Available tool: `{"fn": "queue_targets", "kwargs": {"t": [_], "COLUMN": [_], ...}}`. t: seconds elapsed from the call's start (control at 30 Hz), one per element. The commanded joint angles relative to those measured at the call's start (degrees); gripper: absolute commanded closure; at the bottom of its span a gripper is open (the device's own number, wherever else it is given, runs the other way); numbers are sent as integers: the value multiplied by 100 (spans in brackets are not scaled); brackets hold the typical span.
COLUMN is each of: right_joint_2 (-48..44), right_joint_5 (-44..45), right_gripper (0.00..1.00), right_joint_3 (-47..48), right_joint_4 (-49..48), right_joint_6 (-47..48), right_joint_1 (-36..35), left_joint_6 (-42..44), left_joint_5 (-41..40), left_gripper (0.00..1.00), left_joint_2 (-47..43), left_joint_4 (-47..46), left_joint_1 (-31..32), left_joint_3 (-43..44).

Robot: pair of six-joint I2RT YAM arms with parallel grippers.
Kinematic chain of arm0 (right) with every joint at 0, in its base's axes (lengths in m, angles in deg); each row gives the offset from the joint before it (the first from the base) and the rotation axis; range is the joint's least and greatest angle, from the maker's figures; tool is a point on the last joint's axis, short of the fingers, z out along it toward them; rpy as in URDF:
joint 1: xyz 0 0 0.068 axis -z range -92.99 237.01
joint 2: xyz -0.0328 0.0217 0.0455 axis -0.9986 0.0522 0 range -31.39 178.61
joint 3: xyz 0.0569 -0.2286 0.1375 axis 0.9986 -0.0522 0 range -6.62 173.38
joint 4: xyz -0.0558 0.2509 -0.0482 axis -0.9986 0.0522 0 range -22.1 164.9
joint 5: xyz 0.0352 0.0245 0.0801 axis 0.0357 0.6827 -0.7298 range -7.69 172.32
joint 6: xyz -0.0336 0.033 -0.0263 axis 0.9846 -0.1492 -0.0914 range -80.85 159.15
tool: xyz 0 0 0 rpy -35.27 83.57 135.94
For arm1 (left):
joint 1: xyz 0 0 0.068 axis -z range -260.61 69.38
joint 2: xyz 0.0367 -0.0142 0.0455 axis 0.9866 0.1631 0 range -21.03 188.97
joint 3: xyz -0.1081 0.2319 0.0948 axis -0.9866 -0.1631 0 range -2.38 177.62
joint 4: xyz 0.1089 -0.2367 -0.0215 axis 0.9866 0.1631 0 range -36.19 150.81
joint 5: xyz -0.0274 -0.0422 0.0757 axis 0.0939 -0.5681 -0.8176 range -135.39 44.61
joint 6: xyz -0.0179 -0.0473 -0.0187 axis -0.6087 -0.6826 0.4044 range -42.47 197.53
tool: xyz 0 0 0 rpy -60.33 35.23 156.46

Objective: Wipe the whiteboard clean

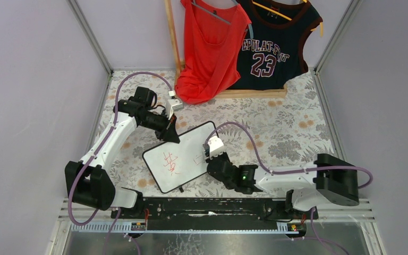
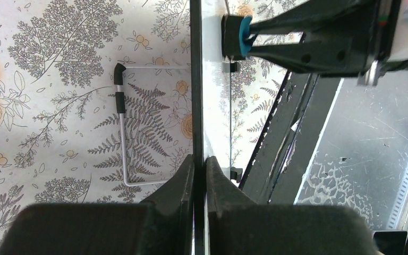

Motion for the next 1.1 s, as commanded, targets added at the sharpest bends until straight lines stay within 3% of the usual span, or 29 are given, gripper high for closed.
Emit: {"fn": "queue_targets", "kwargs": {"t": [0.0, 0.23, 0.43, 0.7, 1.07], "right_joint_2": [553, 1292, 1357, 1037, -143], "right_joint_5": [-198, -464, -261, -717, -390], "right_gripper": [100, 100, 100, 100, 100], "right_joint_3": [604, 1454, 1347, 509, -255], "right_joint_4": [-415, -740, -864, -1039, -581], "right_joint_6": [-56, 174, 13, -316, -34], "right_joint_1": [-255, -918, -987, -20, 984], "left_joint_6": [427, 441, 455, 462, 434], "left_joint_5": [-674, -660, -634, -633, -670], "left_gripper": [100, 100, 100, 100, 100], "left_joint_2": [173, 215, 209, 151, 126], "left_joint_4": [485, 490, 485, 485, 487], "left_joint_1": [167, 171, 170, 170, 171], "left_joint_3": [-367, -371, -391, -421, -427]}}
